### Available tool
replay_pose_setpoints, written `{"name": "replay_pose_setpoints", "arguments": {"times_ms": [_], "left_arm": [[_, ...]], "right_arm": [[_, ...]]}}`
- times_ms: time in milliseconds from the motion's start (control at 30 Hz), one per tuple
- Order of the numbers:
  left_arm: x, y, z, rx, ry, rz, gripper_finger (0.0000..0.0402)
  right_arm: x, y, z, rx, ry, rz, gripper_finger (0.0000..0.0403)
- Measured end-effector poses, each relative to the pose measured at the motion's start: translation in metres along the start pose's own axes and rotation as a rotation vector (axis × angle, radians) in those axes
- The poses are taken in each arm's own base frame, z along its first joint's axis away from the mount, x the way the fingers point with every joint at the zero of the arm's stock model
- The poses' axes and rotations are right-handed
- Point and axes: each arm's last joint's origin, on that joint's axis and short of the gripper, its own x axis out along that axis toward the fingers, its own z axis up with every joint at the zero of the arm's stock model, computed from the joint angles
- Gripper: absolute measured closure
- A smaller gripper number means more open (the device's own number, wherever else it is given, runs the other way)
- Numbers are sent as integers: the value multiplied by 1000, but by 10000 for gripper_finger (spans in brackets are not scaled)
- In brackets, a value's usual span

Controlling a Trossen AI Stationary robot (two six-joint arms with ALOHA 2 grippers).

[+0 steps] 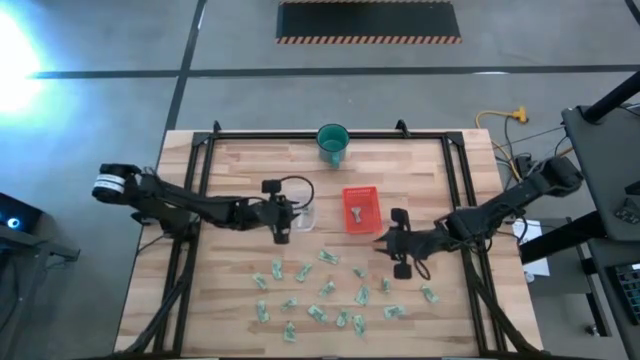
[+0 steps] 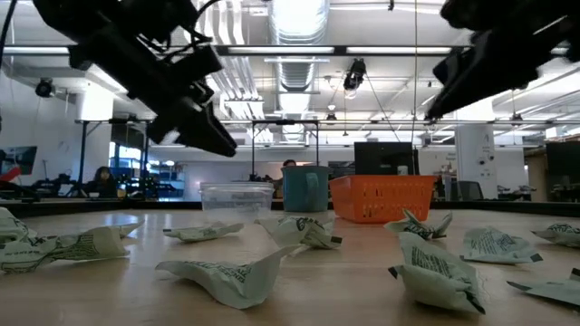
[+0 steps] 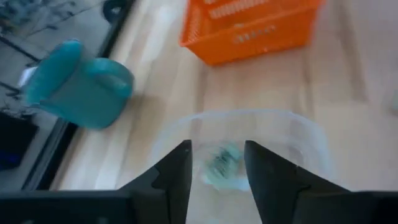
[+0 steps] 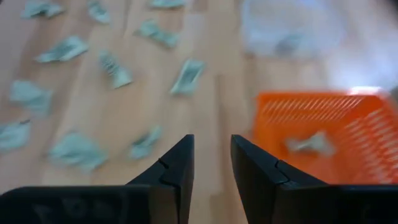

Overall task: Pick and place items into bin
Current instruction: Put the stevia packet into the orange bin

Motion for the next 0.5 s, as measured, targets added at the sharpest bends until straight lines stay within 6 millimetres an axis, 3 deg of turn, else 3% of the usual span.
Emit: {"name": "replay_pose_setpoints", "arguments": {"times_ms": [233,367,500], "left_arm": [[-19,-9,1,25,-43,-55,265],[-23,-11,1,29,-54,-65,265],[-23,-11,2,26,-62,-65,265]], "right_arm": [[-28,35,-24,148,196,39,328],[-40,61,-36,162,151,61,335],[-38,82,-49,74,64,11,333]]}}
